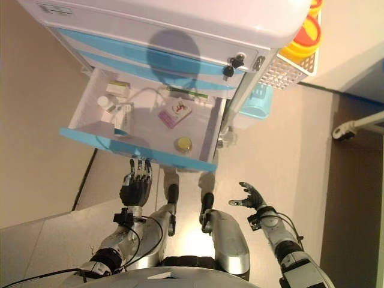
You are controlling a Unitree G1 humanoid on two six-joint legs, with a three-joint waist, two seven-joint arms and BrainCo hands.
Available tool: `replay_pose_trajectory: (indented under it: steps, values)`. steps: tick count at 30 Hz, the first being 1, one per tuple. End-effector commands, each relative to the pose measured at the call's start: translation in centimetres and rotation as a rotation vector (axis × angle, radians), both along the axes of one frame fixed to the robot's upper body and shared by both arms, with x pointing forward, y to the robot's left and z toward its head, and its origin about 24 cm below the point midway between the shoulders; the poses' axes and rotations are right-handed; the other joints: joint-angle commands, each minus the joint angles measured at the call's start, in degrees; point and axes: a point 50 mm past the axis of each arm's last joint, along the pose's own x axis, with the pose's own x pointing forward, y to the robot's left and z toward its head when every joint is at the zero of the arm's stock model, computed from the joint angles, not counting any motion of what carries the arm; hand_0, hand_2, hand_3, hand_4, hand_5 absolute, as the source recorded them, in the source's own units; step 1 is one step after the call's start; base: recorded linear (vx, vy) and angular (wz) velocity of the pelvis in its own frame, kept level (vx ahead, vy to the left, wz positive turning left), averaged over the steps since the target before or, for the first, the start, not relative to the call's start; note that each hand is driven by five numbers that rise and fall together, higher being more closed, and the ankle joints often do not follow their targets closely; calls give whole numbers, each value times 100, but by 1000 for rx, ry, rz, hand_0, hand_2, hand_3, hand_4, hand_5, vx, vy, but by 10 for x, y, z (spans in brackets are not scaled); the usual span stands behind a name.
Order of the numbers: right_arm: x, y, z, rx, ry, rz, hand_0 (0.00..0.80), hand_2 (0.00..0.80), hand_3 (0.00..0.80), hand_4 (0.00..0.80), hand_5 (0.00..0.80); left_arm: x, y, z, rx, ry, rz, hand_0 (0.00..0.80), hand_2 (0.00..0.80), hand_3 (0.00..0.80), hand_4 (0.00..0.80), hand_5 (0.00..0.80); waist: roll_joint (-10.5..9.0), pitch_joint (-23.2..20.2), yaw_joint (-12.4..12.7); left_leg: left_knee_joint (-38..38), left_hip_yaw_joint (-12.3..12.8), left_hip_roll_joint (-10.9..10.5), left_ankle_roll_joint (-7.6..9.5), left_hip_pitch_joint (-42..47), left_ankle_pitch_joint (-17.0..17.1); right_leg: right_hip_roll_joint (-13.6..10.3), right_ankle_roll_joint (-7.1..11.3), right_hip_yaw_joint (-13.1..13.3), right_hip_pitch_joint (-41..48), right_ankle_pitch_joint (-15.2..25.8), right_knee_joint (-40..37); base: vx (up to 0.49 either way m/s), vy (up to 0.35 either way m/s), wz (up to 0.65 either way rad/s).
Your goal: Open the drawer and pick up the medicine
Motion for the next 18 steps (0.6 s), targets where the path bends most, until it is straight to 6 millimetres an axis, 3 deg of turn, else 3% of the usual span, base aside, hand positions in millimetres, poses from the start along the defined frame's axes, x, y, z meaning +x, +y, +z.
replay_pose_trajectory:
  steps: [1, 6, 9, 12, 18]
  values:
    - [-28, -24, -13, -39, 90, -27, 0, 0, 0, 0, 0, -69, 51, -11, 56, -80, 169, 800, 800, 800, 800, 800, 28, -958, 535, 718, -9, -205, 91, -282, -596, -120, 232, 43, 244, 95, -222, -16, -61, 11]
    - [-31, -25, -16, -20, 98, -56, 0, 0, 0, 0, 0, -129, 50, -51, 142, 367, 77, 800, 800, 800, 800, 800, 126, -1066, 719, 673, -113, -332, 77, -259, -536, -184, 276, -97, 368, 168, -421, 2, -5, 20]
    - [-36, -30, -19, -12, 112, -88, 0, 0, 0, 0, 0, -147, 52, -60, 185, 486, 42, 800, 800, 800, 800, 800, 211, -1170, 761, 632, -151, -417, 79, -232, -518, -231, 300, -161, 411, 183, -488, 18, 51, 18]
    - [-42, -31, -22, -19, 131, -104, 0, 0, 0, 0, 0, -151, 53, -62, 236, 511, 20, 800, 800, 800, 800, 800, 269, -1270, 748, 564, -157, -467, 97, -168, -512, -260, 319, -185, 438, 193, -514, 30, 68, 17]
    - [-57, -28, -32, -24, 163, -126, 0, 0, 0, 0, 0, -138, 54, -61, 375, 506, -24, 800, 800, 800, 800, 800, 280, -1550, 646, 271, -111, -505, 166, 79, -506, -256, 376, -155, 526, 235, -611, 58, 31, 10]
